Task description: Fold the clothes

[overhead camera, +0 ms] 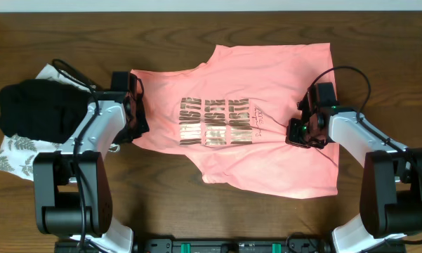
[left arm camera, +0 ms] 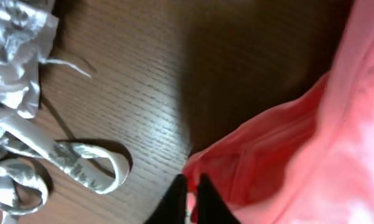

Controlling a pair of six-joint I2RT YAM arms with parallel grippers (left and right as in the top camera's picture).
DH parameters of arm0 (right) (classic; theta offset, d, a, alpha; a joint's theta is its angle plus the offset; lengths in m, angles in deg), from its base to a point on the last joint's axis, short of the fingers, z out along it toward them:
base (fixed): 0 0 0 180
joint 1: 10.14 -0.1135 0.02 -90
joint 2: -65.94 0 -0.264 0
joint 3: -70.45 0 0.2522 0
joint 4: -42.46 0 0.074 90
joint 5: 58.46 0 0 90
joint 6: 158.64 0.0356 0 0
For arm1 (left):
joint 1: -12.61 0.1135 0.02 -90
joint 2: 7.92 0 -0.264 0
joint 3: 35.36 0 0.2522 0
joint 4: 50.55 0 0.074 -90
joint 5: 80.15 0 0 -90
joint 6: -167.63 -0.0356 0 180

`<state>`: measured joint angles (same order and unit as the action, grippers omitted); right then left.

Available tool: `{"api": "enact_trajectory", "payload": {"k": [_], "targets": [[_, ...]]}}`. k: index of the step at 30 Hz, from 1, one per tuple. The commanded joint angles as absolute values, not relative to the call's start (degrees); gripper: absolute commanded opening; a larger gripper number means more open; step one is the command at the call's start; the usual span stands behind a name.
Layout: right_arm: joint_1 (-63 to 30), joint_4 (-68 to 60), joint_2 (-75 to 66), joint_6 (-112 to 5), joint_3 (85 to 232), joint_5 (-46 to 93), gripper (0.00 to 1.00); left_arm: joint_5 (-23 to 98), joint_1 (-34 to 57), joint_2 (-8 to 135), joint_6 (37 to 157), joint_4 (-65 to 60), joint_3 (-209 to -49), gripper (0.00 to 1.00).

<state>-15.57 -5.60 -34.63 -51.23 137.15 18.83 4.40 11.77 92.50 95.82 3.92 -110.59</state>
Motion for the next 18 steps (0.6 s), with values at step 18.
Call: {"api": "enact_trajectory", "payload": {"k": [18], "targets": [[-16.09, -6.85, -37.47, -51.08, 135.08, 26.59, 0.01, 5.19, 11.88, 88.41, 95.98, 19.09, -121.74, 0.38]]}}
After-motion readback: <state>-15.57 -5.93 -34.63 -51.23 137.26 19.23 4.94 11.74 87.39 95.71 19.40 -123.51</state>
